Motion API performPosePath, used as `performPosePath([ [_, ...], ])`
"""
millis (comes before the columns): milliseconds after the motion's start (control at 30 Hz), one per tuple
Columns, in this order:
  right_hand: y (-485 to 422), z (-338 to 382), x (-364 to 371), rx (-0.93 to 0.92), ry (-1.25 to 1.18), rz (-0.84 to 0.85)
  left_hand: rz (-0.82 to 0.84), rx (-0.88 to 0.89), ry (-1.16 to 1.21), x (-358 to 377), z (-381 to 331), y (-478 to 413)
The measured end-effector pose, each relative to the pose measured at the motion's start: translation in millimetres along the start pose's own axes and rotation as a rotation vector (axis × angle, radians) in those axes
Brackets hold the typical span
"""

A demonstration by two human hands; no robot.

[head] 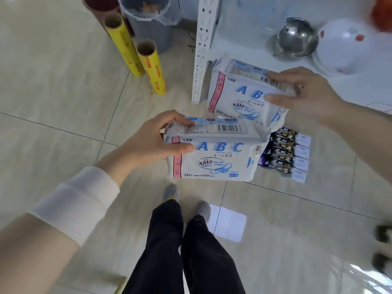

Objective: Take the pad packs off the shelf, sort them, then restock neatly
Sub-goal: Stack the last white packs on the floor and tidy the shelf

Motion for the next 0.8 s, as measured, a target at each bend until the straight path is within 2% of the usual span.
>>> performPosePath([
  [233,55,58,-99,0.009,0.081,-0.077,0.027,0.096,-0.094,-17,-101,34],
  [433,93,114,-172,-0.015,0.138,-0.165,0.037,0.264,-0.205,-37,-193,44],
  [567,106,140,-209,-0.032,0.108,-0.241,0.040,0.370,-0.248,-48,-244,46],
  [800,107,157,-257,-0.060,0.089,-0.332,0.055,0.449,-0.303,-47,-307,35],
])
Point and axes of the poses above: each hand's wrist, its own y-axis away from the middle knuckle, its own x-axis out of the palm, z = x × y, the point moved 3 cm from there along -y, towards the middle knuckle
